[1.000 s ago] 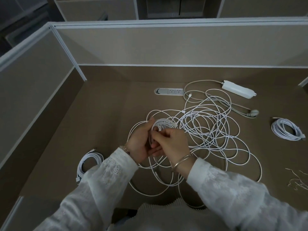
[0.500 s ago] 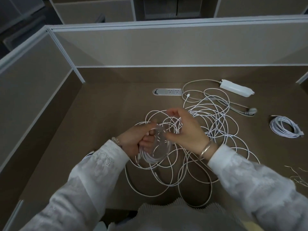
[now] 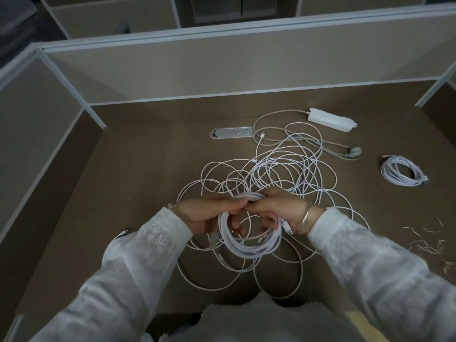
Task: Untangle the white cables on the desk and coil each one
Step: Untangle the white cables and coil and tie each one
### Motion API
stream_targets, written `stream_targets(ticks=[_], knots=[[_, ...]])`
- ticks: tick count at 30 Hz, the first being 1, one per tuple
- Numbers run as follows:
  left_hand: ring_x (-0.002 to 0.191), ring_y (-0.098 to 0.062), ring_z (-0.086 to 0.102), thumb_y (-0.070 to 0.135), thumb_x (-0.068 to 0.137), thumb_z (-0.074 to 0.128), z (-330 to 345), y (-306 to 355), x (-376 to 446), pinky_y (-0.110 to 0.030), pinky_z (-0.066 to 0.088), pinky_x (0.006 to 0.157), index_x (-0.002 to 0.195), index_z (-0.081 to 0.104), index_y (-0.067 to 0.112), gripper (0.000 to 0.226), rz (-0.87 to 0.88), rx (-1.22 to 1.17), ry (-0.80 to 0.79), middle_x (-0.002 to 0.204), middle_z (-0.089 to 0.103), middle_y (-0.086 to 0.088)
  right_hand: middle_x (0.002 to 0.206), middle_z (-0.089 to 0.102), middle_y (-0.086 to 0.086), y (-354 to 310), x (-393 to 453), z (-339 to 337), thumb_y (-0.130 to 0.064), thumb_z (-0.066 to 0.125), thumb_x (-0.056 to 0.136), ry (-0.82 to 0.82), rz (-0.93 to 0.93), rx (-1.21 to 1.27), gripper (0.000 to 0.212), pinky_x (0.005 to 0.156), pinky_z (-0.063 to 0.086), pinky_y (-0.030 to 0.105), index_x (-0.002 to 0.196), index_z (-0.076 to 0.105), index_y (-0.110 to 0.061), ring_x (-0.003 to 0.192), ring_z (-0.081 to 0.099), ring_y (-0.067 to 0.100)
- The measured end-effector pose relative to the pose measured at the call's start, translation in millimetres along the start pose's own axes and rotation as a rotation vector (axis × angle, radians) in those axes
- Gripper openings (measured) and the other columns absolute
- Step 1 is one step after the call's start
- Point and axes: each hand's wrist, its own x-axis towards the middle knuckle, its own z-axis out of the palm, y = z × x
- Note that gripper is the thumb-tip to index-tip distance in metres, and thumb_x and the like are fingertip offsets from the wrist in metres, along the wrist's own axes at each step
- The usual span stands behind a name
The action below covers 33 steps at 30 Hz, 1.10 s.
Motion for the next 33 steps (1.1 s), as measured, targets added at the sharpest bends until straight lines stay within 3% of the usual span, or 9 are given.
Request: stream_targets(ticks=[4,8,10,14,17,22,27,30,33], knots=[[0.040,-0.011,0.039,0.031,0.085,0.062,18.4,4.4,16.7,-0.022,0.046,0.051,0.052,0.049,0.019,0.037,-0.024,-0.198,0.009,0.043,0.033,0.005,0.034,0.039,-0.005,4.5,-12.4,-12.8,-0.009,0.054,0.091,0.020,-0.016,0.232,0.028,0.050,0.050,0.025,0.066,0.067,-0.005,0.031,0.039,0.009],[0.033,-0.005,0.022,0.029,0.085,0.064,31.8,10.7,33.7,-0.029,0.016,0.059,0.050,0.044,0.023,0.041,0.060,-0.311,0.067,0.036,0.025,0.011,0.057,0.065,0.001,18.7,-30.5,-27.8,-0.014,0.056,0.082,-0.018,-0.012,0.689,0.026,0.071,0.055,0.031,0.063,0.074,-0.013,0.060,0.067,0.017],[0.032,-0.004,0.022,0.030,0.084,0.064,41.5,12.2,45.0,-0.030,0.018,0.058,0.053,0.042,0.022,0.038,0.070,-0.354,0.095,0.036,0.024,0.010,0.070,0.071,0.004,30.5,-36.0,-32.6,-0.013,0.066,0.074,-0.033,-0.057,0.850,0.009,0.086,0.051,0.043,0.071,0.074,-0.012,0.078,0.070,0.025],[0.033,-0.005,0.024,0.032,0.085,0.064,71.4,15.4,66.5,-0.022,0.035,0.048,0.060,0.038,0.020,0.038,0.046,-0.407,0.085,0.039,0.024,0.009,0.040,0.047,-0.004,49.8,-43.3,-54.3,-0.016,0.084,0.059,0.013,-0.104,1.061,0.027,0.058,0.054,0.029,0.073,0.062,-0.009,0.041,0.054,0.013],[0.036,-0.008,0.029,0.033,0.085,0.064,89.1,18.9,75.2,-0.026,0.040,0.055,0.056,0.043,0.020,0.037,0.044,-0.355,-0.017,0.040,0.027,0.007,0.034,0.030,-0.008,50.0,-60.3,-81.3,-0.022,0.076,0.073,-0.064,-0.069,0.952,0.027,0.042,0.037,0.020,0.077,0.053,-0.010,0.027,0.029,0.005],[0.037,-0.010,0.026,0.035,0.086,0.061,130.6,31.6,94.3,-0.028,0.048,0.057,0.057,0.046,0.019,0.037,0.042,-0.261,-0.040,0.039,0.025,0.005,0.031,0.025,-0.007,55.1,-92.6,-126.3,-0.017,0.052,0.087,-0.064,-0.015,0.635,0.035,0.044,0.034,0.021,0.054,0.042,-0.014,0.028,0.022,0.006],[0.033,-0.008,0.017,0.032,0.084,0.062,171.7,42.7,124.5,-0.023,0.024,0.043,0.058,0.054,0.017,0.031,-0.006,-0.148,-0.006,0.039,0.020,0.007,0.052,0.050,0.006,72.7,-110.0,-166.5,-0.015,0.074,0.067,0.070,-0.035,0.551,0.015,0.050,0.047,0.024,0.069,0.062,-0.007,0.044,0.048,0.014],[0.036,-0.009,0.018,0.027,0.091,0.064,196.0,48.8,142.9,-0.023,0.018,0.044,0.077,0.065,0.014,0.019,-0.055,0.115,0.026,0.044,0.021,0.004,0.078,0.062,0.016,82.8,-122.5,-200.0,0.000,0.070,0.071,0.063,-0.043,0.327,0.033,0.061,0.054,0.030,0.103,0.063,0.002,0.063,0.061,0.022],[0.034,-0.007,0.016,0.026,0.092,0.063,218.0,54.2,160.6,-0.019,0.017,0.041,0.059,0.046,0.017,0.037,-0.127,0.124,-0.005,0.042,0.021,0.004,0.058,0.058,0.000,86.2,-132.0,-213.0,-0.005,0.070,0.078,0.089,-0.042,-0.009,0.015,0.055,0.050,0.028,0.093,0.064,-0.005,0.050,0.054,0.011]])
